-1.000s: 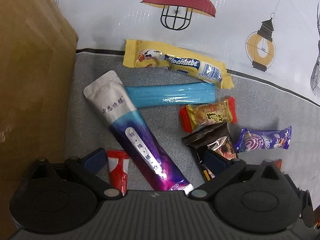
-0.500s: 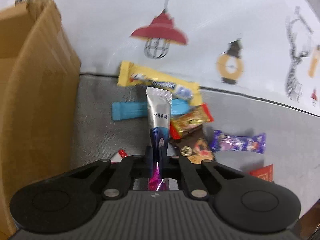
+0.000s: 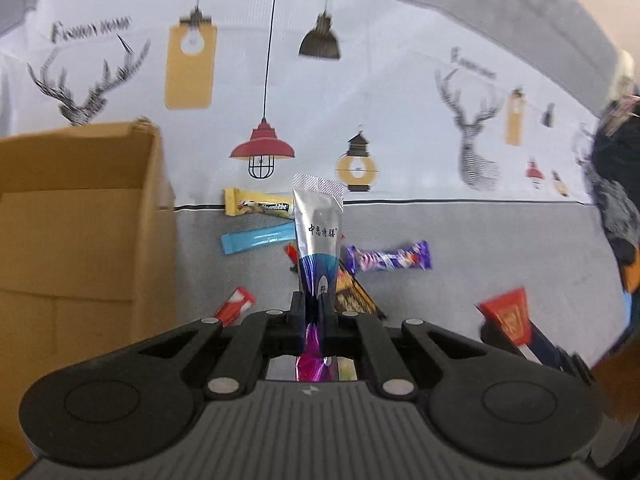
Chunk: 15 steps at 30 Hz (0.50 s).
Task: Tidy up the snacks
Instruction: 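Carry both snacks over the box and open both tools to drop them inside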
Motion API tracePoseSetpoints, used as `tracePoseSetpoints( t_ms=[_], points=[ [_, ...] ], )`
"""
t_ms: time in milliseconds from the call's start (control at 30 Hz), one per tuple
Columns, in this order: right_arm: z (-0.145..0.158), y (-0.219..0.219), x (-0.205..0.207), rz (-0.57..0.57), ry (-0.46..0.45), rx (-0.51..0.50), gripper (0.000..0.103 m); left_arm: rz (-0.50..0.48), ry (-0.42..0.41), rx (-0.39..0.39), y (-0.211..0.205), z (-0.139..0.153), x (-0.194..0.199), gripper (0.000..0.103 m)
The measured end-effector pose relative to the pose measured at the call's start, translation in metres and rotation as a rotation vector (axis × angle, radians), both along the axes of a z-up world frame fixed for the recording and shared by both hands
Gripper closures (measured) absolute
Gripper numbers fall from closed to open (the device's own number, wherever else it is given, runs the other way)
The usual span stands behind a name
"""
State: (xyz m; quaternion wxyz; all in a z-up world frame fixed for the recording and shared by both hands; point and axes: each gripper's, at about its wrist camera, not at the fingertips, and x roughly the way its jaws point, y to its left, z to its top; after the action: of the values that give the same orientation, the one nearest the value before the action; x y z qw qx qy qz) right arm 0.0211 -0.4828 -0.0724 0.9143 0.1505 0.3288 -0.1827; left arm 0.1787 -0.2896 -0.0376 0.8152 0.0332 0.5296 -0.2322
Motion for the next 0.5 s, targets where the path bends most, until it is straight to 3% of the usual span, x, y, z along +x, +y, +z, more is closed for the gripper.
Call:
tracePoseSetpoints(
  t_ms=[267,500],
  points=[
    [0.043,0.088,-0.03,0.152,-0.043,0.072,0.04,-0.025,-0.068,-0.014,0.095,0.055,-0.054,0.097],
    [0.056,0.169,-0.025,0.3,-0.019,0.09,0.04,0.017,-0.104,0.037,0.17,0.059,-0.062,0.097]
  ],
)
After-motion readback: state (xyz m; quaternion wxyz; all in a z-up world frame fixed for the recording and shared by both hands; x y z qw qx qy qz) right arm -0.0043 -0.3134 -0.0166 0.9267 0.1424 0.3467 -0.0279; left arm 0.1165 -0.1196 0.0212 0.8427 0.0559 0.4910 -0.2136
